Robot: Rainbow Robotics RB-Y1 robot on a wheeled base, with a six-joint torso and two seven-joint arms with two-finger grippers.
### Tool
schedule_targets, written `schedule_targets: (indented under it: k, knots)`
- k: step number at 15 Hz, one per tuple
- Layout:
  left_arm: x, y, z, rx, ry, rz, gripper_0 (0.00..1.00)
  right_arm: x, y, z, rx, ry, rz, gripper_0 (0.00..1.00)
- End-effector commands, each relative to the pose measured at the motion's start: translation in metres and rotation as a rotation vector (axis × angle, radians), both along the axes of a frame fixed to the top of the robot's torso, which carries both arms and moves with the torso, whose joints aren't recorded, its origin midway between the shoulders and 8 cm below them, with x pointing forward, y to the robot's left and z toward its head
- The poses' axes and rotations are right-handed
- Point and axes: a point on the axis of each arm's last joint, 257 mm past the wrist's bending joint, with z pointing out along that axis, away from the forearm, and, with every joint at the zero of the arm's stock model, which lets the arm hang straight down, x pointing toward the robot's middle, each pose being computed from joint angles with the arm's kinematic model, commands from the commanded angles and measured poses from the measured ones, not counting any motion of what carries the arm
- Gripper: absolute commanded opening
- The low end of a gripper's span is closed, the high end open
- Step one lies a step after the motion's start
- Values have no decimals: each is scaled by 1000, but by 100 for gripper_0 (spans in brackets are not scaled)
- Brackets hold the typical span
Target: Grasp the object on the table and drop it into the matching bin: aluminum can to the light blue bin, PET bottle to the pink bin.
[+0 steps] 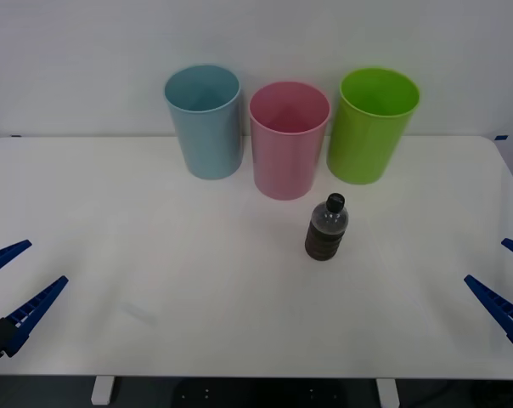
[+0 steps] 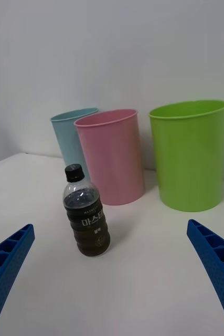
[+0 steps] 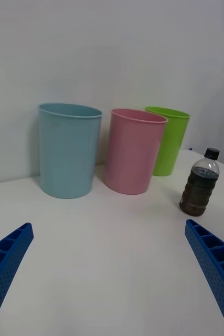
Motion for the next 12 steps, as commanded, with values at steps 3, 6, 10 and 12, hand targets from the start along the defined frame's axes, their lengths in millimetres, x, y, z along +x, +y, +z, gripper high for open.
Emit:
schedule_targets:
  k: [3,6,10,12]
  knots:
    - [0,0,0,0,0,0,100,-7,-2,-10,4,24,-7,100]
    - [0,0,0,0,0,0,100,-10,2,-11,5,33,8,100]
    - [0,0,0,0,0,0,100,-4,10,-20,4,36,21,100]
    - [0,0,0,0,0,0,100,3,16,-28,-27,14,30,100]
